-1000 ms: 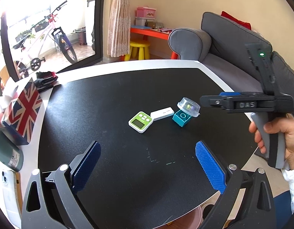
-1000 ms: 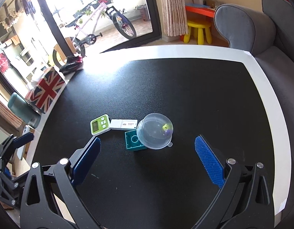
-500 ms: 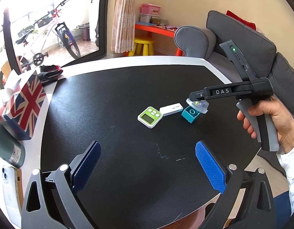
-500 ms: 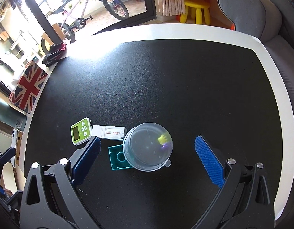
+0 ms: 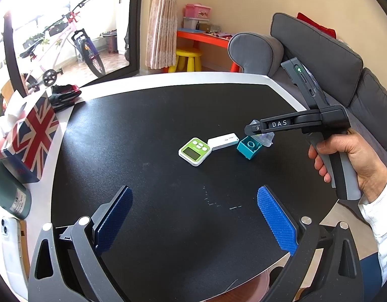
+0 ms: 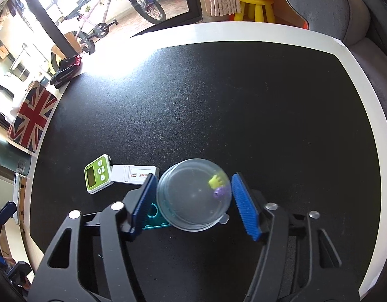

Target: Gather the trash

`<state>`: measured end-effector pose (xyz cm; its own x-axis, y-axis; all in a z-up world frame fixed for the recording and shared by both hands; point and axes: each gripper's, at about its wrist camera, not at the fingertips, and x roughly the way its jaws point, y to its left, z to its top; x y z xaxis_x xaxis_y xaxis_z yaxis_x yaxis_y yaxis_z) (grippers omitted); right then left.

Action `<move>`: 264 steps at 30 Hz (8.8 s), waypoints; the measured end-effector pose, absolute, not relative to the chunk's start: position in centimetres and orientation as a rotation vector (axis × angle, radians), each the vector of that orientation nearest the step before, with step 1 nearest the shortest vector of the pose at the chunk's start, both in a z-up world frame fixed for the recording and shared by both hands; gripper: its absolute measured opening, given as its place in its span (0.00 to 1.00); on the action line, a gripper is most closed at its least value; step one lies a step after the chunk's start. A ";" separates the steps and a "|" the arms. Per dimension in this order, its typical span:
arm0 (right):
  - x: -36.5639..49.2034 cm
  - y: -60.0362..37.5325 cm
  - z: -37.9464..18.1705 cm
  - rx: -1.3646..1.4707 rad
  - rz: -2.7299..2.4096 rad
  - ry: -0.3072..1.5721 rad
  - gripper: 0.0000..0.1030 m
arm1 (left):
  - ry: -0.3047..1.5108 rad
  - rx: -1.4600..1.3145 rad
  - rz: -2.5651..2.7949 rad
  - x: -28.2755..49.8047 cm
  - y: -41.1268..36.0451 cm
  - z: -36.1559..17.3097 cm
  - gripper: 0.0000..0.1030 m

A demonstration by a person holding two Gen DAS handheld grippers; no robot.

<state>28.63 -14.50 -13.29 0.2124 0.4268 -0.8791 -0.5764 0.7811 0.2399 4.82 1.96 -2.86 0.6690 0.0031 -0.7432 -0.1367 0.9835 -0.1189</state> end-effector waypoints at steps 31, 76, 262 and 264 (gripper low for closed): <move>26.7 -17.3 -9.0 -0.136 0.774 1.090 0.57 | 1.010 -0.070 0.006 13.9 2.8 -4.7 0.93; 25.6 -17.8 -9.7 -0.158 0.802 1.093 0.57 | 1.081 0.044 -0.100 16.3 2.6 -8.1 0.39; 21.5 -14.9 -7.2 -0.377 0.900 1.021 0.97 | 0.846 -0.128 0.014 9.5 3.9 0.3 0.93; 21.9 -14.2 -8.0 -0.389 0.898 1.042 0.97 | 0.859 -0.129 0.015 9.8 4.1 -0.2 0.93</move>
